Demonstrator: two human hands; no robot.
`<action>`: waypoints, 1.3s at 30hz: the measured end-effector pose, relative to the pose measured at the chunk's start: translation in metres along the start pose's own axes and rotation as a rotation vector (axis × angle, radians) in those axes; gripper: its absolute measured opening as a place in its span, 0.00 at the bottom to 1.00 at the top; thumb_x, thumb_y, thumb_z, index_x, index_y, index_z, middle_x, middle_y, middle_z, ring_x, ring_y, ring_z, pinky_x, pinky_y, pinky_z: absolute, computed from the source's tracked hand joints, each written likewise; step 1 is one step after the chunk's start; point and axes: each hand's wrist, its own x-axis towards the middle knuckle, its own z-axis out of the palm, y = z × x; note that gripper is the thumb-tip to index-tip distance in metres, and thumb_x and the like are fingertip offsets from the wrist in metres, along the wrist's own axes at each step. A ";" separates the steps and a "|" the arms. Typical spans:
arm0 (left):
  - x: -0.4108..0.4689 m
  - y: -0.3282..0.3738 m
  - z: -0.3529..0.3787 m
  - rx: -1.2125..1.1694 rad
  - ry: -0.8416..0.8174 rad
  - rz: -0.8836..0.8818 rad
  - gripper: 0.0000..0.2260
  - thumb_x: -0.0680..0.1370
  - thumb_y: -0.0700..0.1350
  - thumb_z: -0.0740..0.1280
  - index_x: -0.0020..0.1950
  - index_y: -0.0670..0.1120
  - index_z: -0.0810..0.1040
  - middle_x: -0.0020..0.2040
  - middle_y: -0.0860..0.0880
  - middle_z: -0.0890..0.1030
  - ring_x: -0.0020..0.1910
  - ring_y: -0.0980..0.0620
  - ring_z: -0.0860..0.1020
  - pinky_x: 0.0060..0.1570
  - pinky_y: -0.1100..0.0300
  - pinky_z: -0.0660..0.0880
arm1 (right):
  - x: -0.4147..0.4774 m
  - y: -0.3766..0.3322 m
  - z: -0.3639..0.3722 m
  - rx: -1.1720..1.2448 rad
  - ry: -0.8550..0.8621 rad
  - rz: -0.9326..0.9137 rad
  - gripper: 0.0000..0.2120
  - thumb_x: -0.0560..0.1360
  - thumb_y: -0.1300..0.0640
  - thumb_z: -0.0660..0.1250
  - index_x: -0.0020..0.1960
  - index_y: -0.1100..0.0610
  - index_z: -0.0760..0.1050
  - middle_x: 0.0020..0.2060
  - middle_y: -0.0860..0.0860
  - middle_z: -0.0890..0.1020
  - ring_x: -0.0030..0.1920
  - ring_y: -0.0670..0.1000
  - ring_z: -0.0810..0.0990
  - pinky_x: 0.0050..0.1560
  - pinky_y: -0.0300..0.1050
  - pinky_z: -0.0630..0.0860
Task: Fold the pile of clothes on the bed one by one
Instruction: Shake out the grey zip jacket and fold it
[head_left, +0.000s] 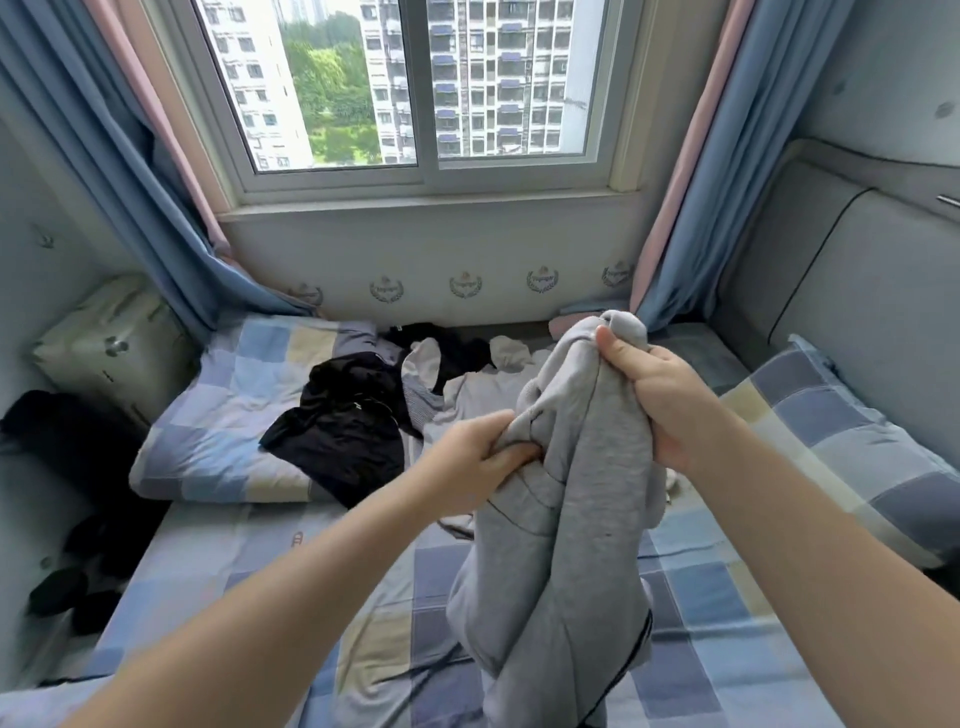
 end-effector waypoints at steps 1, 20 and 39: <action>0.004 0.003 -0.006 0.015 0.028 0.022 0.14 0.78 0.54 0.67 0.42 0.44 0.72 0.37 0.49 0.75 0.37 0.52 0.73 0.42 0.51 0.73 | 0.002 -0.002 -0.005 -0.006 0.015 -0.005 0.25 0.76 0.46 0.70 0.59 0.68 0.78 0.47 0.60 0.85 0.46 0.56 0.86 0.47 0.49 0.83; 0.059 0.100 -0.082 -0.446 0.310 -0.071 0.24 0.71 0.60 0.67 0.43 0.38 0.75 0.39 0.45 0.69 0.38 0.47 0.67 0.37 0.50 0.65 | 0.015 0.104 0.046 -0.699 -0.005 -0.252 0.22 0.72 0.44 0.72 0.63 0.48 0.74 0.55 0.47 0.81 0.57 0.48 0.79 0.57 0.48 0.78; 0.011 0.002 -0.017 0.053 -0.038 -0.085 0.27 0.67 0.65 0.73 0.59 0.51 0.75 0.53 0.53 0.82 0.53 0.53 0.80 0.54 0.46 0.78 | 0.030 0.014 0.004 -0.180 -0.025 -0.135 0.11 0.81 0.54 0.67 0.46 0.62 0.79 0.37 0.54 0.84 0.38 0.50 0.84 0.41 0.45 0.82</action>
